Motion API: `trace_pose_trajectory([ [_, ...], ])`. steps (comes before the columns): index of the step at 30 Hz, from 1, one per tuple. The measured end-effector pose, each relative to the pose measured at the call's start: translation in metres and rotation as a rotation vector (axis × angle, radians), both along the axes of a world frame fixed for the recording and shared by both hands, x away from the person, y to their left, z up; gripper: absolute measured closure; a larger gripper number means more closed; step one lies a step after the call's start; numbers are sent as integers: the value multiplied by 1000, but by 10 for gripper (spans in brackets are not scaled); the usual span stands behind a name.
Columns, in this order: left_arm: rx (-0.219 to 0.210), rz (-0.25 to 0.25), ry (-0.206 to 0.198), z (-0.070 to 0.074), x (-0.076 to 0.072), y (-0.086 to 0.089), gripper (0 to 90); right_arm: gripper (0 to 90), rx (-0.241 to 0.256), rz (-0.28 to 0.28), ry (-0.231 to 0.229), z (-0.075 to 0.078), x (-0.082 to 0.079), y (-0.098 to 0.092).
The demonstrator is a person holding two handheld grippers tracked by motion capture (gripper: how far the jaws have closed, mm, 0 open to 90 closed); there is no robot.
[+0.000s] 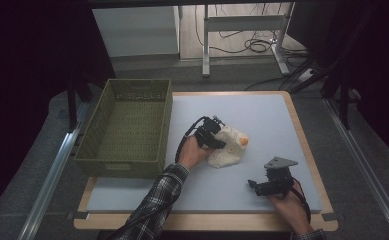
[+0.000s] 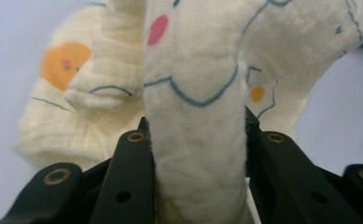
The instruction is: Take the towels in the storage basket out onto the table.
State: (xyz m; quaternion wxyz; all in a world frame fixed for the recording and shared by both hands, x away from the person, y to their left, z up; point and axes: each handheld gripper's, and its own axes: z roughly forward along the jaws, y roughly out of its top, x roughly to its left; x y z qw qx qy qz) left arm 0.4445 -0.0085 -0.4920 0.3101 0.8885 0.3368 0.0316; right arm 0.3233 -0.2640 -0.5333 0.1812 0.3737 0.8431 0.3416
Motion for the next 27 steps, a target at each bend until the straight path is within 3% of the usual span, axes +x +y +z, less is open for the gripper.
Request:
trace_pose_trajectory([
  [3,25,-4,-5,-12,-2,-6,663,50,0,0,0,0,0,0],
  [4,21,-6,-21,-20,-3,-8,640,50,0,0,0,0,0,0],
  [7,-9,3,-32,-22,-5,-7,615,50,-2,1,1,0,0,0],
  [9,-11,1,-31,-22,-5,-7,590,50,-2,1,2,0,0,0],
  [11,-8,8,-32,-20,-6,-7,460,50,-3,1,3,0,0,0],
  [15,-29,2,-52,-13,-8,-4,356,49,-3,1,6,0,0,0],
  [20,-35,-7,-85,-2,-16,1,306,63,0,-4,6,1,0,0],
  [21,-43,-5,-89,0,-18,2,303,91,-1,-5,6,1,0,0],
  [22,-48,-5,-102,4,-22,6,305,184,8,9,11,5,-2,-1],
  [27,-54,-1,-126,11,-27,14,327,283,57,54,19,13,-2,2],
])
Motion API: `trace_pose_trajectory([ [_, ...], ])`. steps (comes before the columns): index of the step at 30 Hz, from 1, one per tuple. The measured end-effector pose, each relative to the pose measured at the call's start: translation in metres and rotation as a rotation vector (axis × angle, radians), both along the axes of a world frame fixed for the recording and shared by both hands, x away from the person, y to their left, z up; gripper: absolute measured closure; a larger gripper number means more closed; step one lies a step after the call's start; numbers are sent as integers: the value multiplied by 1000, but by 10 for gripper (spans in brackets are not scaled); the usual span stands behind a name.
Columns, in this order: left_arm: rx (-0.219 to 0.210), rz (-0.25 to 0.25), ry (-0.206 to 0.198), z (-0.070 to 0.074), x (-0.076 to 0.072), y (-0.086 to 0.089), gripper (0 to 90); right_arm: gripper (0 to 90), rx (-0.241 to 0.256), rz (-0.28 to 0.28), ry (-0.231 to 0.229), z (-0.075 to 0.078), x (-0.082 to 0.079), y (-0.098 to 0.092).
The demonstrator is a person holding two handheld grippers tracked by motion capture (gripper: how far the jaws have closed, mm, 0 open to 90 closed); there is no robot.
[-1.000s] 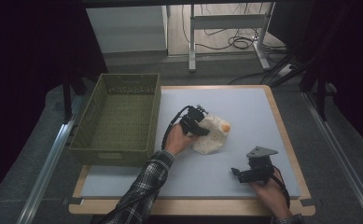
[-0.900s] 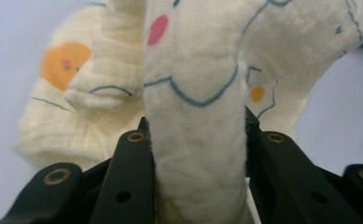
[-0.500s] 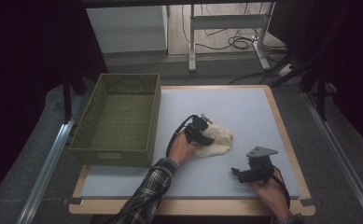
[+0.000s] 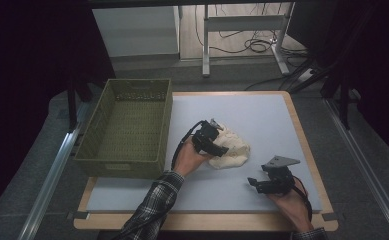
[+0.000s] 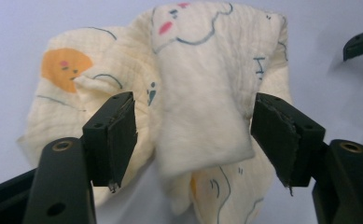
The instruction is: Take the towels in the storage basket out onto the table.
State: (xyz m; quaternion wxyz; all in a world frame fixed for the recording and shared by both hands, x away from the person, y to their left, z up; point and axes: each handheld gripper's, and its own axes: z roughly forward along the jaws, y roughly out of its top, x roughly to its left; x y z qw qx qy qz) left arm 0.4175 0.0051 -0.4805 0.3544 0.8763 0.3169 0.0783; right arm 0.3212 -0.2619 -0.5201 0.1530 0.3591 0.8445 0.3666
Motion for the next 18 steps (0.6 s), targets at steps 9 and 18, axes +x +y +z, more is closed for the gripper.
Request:
trace_pose_trajectory([
  [9,-11,31,-17,4,-15,26,474,435,54,126,24,14,22,36],
  [18,-21,64,13,-21,-9,26,594,500,-22,147,12,4,46,72],
])
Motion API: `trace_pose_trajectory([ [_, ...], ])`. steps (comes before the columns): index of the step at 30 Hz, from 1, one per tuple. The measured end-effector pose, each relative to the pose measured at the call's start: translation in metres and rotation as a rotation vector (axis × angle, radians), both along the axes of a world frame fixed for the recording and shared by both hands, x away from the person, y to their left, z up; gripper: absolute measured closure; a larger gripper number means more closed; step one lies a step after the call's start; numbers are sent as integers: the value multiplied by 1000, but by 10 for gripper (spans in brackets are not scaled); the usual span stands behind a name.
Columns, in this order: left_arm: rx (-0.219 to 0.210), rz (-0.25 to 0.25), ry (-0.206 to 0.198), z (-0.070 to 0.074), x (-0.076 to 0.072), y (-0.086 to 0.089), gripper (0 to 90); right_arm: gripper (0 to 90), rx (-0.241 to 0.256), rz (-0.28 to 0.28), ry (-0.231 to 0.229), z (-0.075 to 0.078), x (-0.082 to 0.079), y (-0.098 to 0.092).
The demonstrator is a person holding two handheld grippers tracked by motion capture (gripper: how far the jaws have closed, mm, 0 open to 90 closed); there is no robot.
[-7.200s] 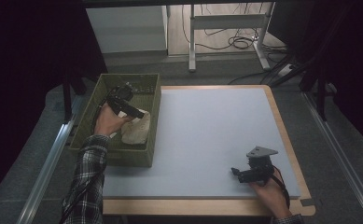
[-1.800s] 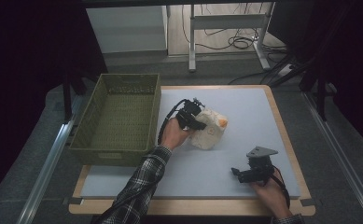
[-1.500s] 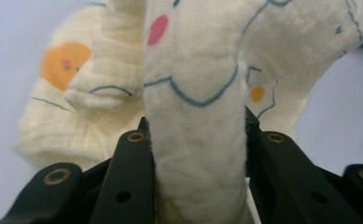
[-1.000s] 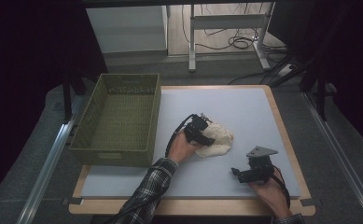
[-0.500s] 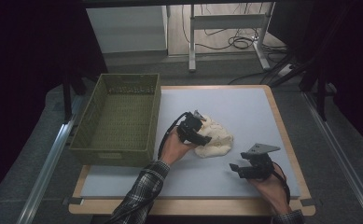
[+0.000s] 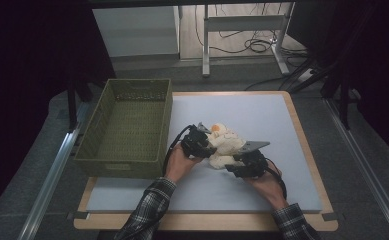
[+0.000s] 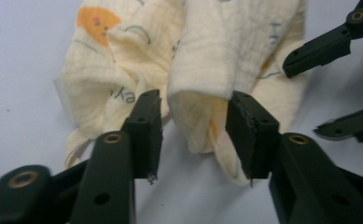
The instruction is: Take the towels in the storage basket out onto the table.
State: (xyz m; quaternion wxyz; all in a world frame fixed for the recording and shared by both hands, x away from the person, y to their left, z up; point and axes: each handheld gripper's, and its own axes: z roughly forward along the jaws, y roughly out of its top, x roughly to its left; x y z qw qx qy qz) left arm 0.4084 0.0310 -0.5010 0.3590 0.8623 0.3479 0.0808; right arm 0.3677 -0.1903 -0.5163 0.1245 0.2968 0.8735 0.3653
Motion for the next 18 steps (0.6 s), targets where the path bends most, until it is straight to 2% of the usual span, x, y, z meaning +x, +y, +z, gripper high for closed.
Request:
trace_pose_trajectory([
  [1,-1,-1,6,-4,2,0,617,536,-17,-2,-3,-3,2,3],
  [2,-5,-1,11,-7,3,-1,677,601,-37,-5,-11,-5,3,5],
  [3,-15,0,10,-9,3,0,725,656,-56,-10,-38,-7,3,6],
  [5,-42,-5,7,-10,3,1,843,832,-69,-9,-64,-4,0,4],
  [8,-42,2,-30,-4,-2,4,859,850,-65,-8,-54,2,-1,-2],
  [12,-43,18,-70,11,-12,12,863,852,-55,-28,-66,22,-7,-23],
  [15,-44,13,-73,20,-22,17,854,850,-36,-37,-76,41,-12,-44],
  [18,-43,2,-75,23,-35,20,850,844,-46,-46,-88,57,-20,-63],
])
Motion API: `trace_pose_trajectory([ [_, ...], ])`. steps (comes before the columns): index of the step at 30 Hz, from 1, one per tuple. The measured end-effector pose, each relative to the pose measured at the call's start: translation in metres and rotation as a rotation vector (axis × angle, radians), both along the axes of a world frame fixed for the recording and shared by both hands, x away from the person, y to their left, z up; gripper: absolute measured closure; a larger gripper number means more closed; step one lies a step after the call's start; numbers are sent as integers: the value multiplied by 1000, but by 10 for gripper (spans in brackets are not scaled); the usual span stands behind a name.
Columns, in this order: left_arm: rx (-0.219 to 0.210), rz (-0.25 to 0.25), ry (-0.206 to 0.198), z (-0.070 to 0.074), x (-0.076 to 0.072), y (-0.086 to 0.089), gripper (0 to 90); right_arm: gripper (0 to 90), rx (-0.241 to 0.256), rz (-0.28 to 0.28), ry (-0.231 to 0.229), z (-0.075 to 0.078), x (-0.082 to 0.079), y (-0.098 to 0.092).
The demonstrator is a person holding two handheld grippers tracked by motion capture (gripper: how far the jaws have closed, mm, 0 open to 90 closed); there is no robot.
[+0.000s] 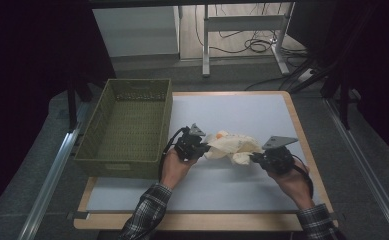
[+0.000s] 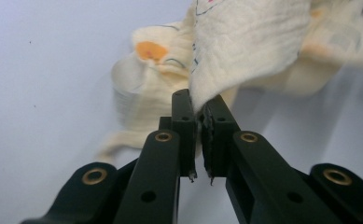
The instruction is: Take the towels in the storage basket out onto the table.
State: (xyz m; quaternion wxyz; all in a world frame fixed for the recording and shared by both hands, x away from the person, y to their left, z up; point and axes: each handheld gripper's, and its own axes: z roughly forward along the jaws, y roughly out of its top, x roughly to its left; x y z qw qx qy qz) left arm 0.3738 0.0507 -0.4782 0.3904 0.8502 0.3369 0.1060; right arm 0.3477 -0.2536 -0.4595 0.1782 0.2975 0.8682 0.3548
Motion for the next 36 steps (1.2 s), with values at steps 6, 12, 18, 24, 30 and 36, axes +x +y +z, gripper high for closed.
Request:
trace_pose_trajectory([
  [6,15,-12,30,-14,-17,3,868,750,-12,-48,55,-11,-12,-38],
  [12,17,-5,76,-34,-22,7,674,680,-15,-98,84,-24,-18,-58],
  [18,-13,-34,86,-39,-21,7,567,675,97,-45,120,-15,-32,-55],
  [24,-22,-53,93,-46,-19,3,622,641,131,75,175,-31,-40,-12],
  [30,-40,-67,115,-50,-15,2,798,701,3,76,148,-56,-39,23],
  [36,-47,-63,93,-34,-8,0,853,873,-15,45,106,-48,-38,15],
])
